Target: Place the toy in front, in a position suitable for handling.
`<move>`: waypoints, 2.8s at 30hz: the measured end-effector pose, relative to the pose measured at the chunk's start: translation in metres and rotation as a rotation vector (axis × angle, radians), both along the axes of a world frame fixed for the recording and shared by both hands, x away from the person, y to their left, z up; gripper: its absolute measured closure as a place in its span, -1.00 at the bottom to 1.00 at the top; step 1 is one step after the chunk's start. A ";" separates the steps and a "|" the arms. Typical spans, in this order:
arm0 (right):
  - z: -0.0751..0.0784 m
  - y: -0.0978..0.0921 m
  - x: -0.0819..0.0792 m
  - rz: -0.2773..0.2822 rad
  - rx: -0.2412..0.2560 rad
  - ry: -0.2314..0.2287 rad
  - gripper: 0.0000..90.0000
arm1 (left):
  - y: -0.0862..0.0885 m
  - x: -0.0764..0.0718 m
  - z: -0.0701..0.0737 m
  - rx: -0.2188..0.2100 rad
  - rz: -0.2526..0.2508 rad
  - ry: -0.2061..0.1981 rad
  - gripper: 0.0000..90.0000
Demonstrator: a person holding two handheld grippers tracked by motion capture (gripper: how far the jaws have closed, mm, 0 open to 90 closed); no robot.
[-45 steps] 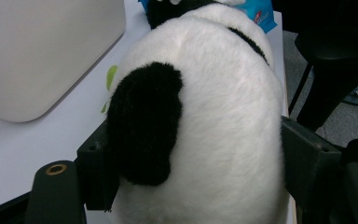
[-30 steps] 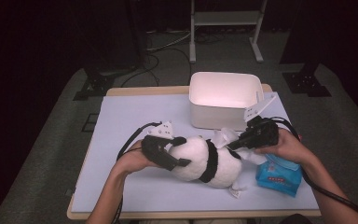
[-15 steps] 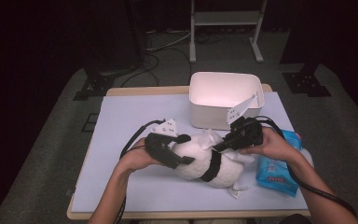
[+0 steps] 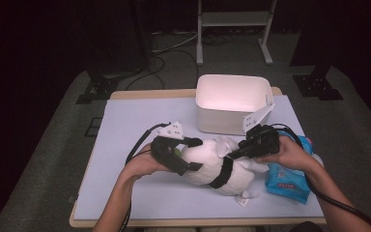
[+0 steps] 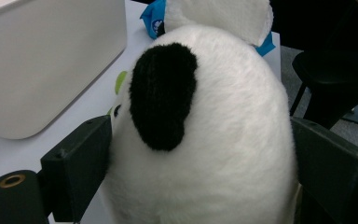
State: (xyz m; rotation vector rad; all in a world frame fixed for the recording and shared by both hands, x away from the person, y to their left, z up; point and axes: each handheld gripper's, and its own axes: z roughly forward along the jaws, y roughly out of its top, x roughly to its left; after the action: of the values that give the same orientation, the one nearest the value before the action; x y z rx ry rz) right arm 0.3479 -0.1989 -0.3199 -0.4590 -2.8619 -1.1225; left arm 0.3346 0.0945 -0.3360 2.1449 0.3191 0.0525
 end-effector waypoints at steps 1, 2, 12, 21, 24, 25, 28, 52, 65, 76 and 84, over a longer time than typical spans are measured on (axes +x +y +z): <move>0.000 -0.001 0.000 -0.001 0.002 0.001 0.85 | 0.001 0.000 0.000 -0.001 0.000 0.002 -0.79; -0.001 -0.001 0.000 -0.001 0.004 0.003 0.85 | 0.001 0.000 0.000 -0.006 0.003 0.005 -0.79; -0.002 -0.009 -0.002 -0.011 -0.001 0.004 0.85 | 0.009 0.002 -0.001 -0.021 0.019 0.023 -0.84; -0.005 -0.024 -0.004 -0.036 -0.001 0.004 0.85 | 0.009 0.004 -0.006 -0.013 0.013 0.045 -0.90; -0.006 -0.028 -0.004 -0.045 0.001 0.004 0.85 | 0.007 0.005 -0.010 -0.010 0.005 0.058 -0.91; -0.006 -0.030 -0.005 -0.049 0.002 0.008 0.85 | 0.006 0.006 -0.012 -0.011 0.000 0.065 -0.93; -0.007 -0.033 -0.006 -0.057 0.003 0.013 0.85 | 0.004 0.007 -0.017 -0.006 -0.011 0.082 -0.94; -0.009 -0.020 0.002 -0.057 0.083 0.012 0.85 | 0.012 0.002 0.025 -0.043 -0.015 -0.027 -0.34; 0.022 -0.008 0.004 -0.021 0.084 -0.038 0.85 | 0.029 -0.003 0.041 -0.035 0.007 -0.056 -0.34; 0.031 -0.008 0.004 -0.021 0.094 -0.050 0.85 | 0.026 0.000 0.037 0.006 0.010 -0.045 -0.34; 0.053 0.002 0.002 0.007 0.104 -0.088 0.85 | 0.010 0.001 0.034 0.033 -0.019 -0.044 -0.33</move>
State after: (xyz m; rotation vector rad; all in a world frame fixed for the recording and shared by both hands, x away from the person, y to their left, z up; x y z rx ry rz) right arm 0.3500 -0.1965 -0.2672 -0.4041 -2.8575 -1.3152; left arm 0.3353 0.1048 -0.3016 2.1764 0.2743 0.0944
